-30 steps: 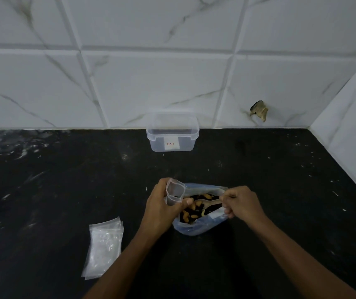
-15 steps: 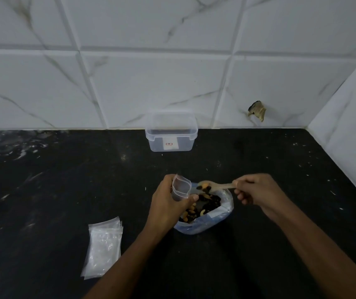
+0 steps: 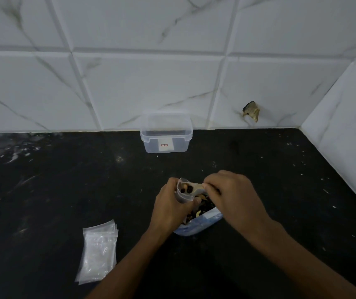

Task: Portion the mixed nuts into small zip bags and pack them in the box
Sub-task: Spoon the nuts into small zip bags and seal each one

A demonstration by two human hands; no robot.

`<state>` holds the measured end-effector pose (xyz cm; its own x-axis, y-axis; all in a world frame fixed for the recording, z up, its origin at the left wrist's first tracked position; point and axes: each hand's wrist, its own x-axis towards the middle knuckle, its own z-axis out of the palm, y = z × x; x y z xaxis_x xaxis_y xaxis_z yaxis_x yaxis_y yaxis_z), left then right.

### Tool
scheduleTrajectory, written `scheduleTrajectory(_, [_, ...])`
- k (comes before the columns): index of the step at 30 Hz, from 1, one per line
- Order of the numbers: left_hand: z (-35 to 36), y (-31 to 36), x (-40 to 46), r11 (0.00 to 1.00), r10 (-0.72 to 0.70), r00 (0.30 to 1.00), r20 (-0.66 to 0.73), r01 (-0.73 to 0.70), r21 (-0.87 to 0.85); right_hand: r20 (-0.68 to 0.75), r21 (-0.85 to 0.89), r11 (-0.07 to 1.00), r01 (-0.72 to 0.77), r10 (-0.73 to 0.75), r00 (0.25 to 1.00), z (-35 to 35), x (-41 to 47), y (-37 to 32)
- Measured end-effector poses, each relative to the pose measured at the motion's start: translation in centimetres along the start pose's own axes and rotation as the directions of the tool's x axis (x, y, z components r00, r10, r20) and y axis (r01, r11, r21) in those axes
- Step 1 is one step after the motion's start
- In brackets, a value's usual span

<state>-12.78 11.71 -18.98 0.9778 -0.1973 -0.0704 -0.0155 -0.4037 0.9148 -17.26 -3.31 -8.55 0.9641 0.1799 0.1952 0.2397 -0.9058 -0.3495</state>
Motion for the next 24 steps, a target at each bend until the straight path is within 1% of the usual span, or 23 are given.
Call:
scheduleTrajectory(1, [0.1, 0.1, 0.0, 1.000, 0.007, 1.000, 0.003, -0.008, 0.007, 0.008, -0.083, 0.993, 0.082, -0.082, 0.997, 0.4, -0.2, -0.2])
scheduleTrajectory(3, [0.1, 0.3, -0.1, 1.000, 0.014, 1.000, -0.016, -0.014, 0.010, 0.019, -0.152, 0.967, 0.203, -0.202, 0.979, 1.0, -0.6, -0.3])
scheduleTrajectory(5, [0.0, 0.4, -0.3, 1.000, 0.007, 1.000, -0.023, -0.008, -0.007, 0.013, -0.157, 0.954, 0.254, -0.255, 0.967, 1.2, -0.9, -0.2])
scheduleTrajectory(7, [-0.1, 0.2, -0.3, 1.000, 0.005, 1.000, 0.007, -0.005, -0.025, -0.019, -0.161, 0.953, 0.258, -0.264, 0.964, 1.3, -0.9, 0.1])
scheduleTrajectory(9, [-0.2, 0.0, -0.3, 0.999, 0.000, 1.000, 0.007, 0.000, -0.043, -0.098, -0.115, 0.975, 0.189, -0.200, 0.975, 0.9, -0.8, 0.4])
scheduleTrajectory(12, [-0.6, -0.2, -0.5, 0.998, -0.017, 0.999, -0.032, 0.015, -0.068, -0.238, 0.117, 0.993, 0.023, 0.006, 0.971, -0.7, -0.4, 1.0])
scheduleTrajectory(13, [-0.8, -0.3, -0.5, 0.997, -0.022, 0.999, -0.044, 0.019, -0.070, -0.267, 0.180, 0.983, -0.027, 0.076, 0.961, -1.1, -0.3, 1.5])
scheduleTrajectory(15, [-1.3, -0.6, -0.6, 0.996, -0.025, 0.998, -0.063, 0.020, -0.082, -0.265, 0.268, 0.955, -0.125, 0.198, 0.944, -1.0, 0.0, 3.0])
scheduleTrajectory(17, [-1.7, -0.8, -0.6, 0.996, -0.016, 0.997, -0.079, 0.009, -0.088, -0.206, 0.236, 0.953, -0.192, 0.242, 0.948, 0.3, -0.1, 4.5])
scheduleTrajectory(19, [-2.0, -1.0, -0.7, 0.997, -0.002, 0.996, -0.091, -0.006, -0.081, -0.098, 0.125, 0.967, -0.223, 0.235, 0.967, 2.4, -0.5, 5.7])
scheduleTrajectory(22, [-2.1, -1.3, -0.7, 0.997, 0.015, 0.995, -0.101, -0.023, -0.075, 0.026, 0.000, 0.972, -0.237, 0.237, 0.971, 5.5, -1.2, 6.4])
scheduleTrajectory(24, [-2.2, -1.3, -0.7, 0.997, 0.015, 0.996, -0.092, -0.022, -0.076, 0.061, -0.011, 0.973, -0.229, 0.229, 0.971, 6.8, -1.3, 6.2])
